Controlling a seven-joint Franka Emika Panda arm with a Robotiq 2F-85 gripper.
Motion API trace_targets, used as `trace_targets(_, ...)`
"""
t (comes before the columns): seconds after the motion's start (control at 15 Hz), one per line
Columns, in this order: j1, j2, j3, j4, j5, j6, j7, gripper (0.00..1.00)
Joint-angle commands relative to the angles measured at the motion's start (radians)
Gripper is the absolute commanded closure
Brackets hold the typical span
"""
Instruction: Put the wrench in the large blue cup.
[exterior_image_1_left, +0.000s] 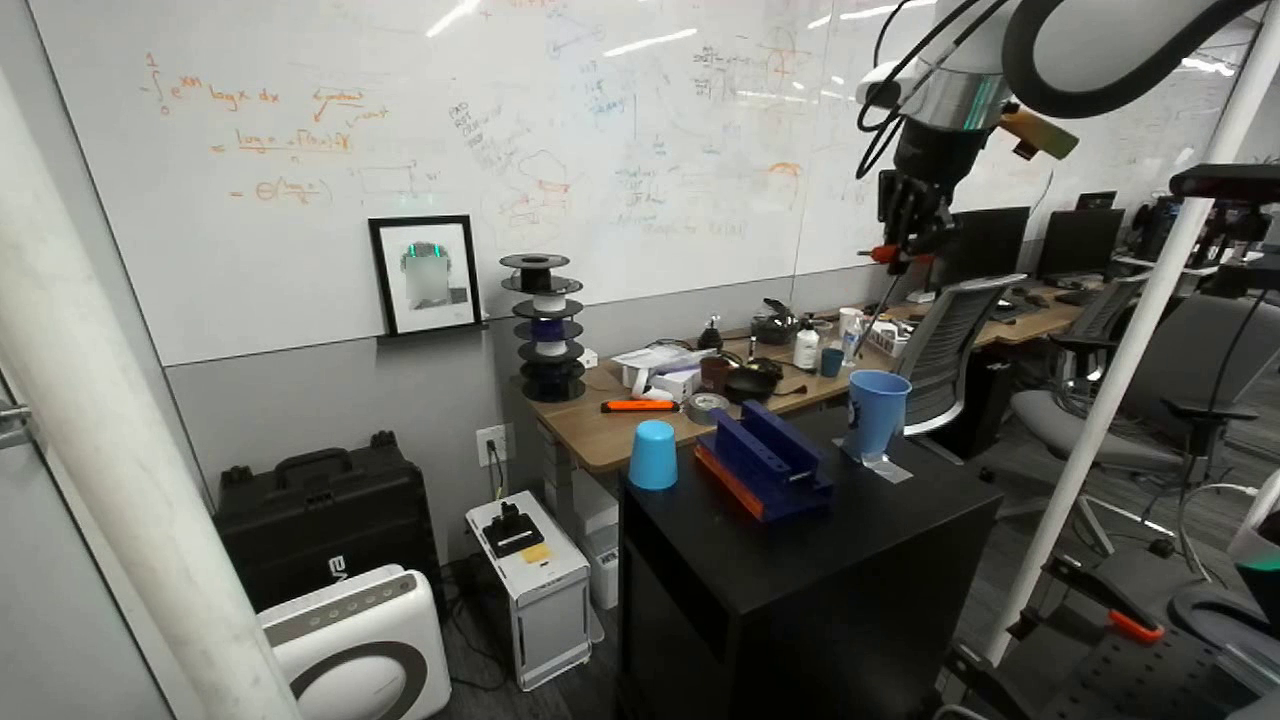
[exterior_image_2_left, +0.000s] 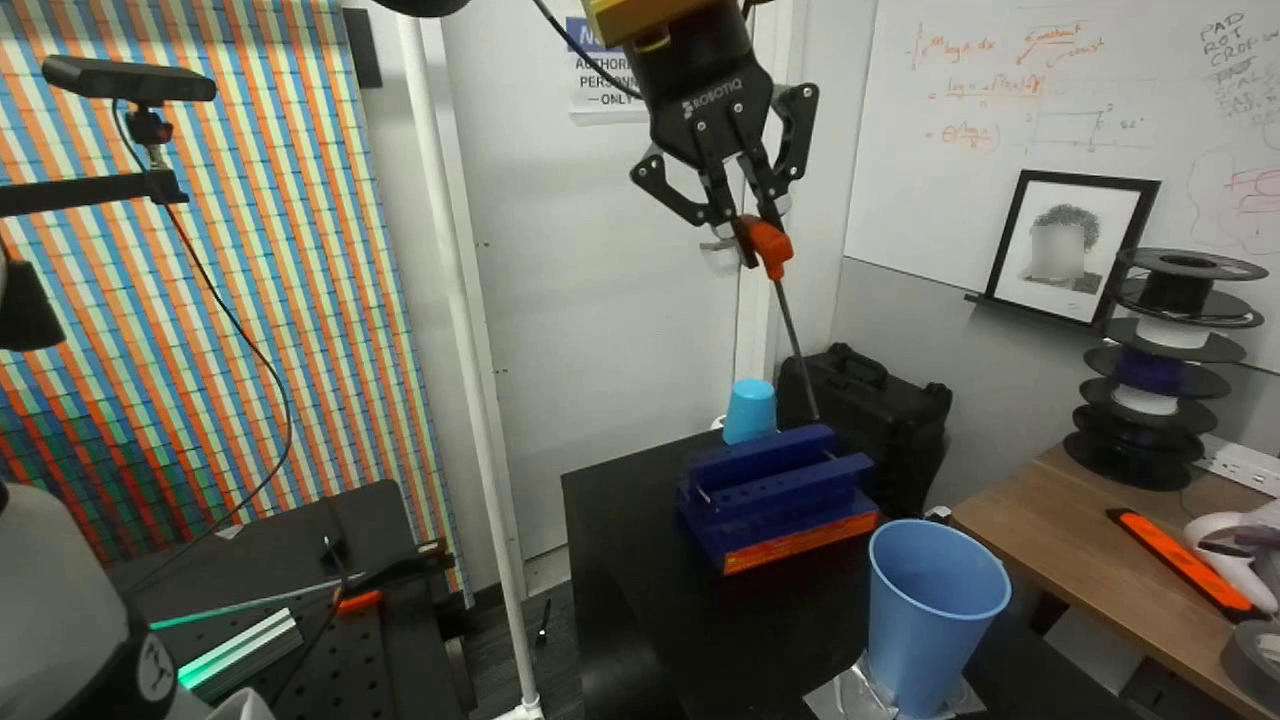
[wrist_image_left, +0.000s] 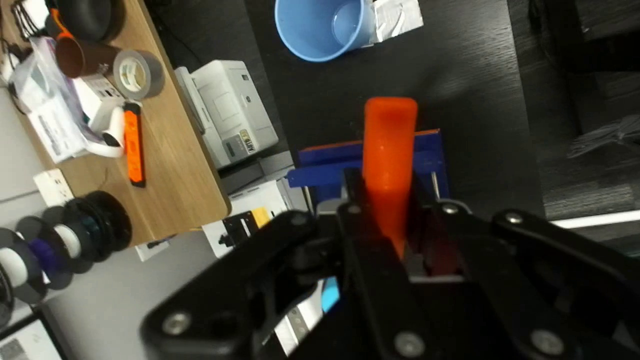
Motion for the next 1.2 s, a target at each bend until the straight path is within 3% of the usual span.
trace_targets(0.0, -0.070, 0.052, -0.018, 0.060, -0.064, 0.008, 0.097, 0.90)
trace_targets(0.6, -0.113, 0.347, -0.029, 0.203, -0.145, 0.005, 0.281, 0.89)
trace_targets(1.13, -0.116, 0.653, -0.061, 0.342, -0.166, -0.063, 0.350, 0.89)
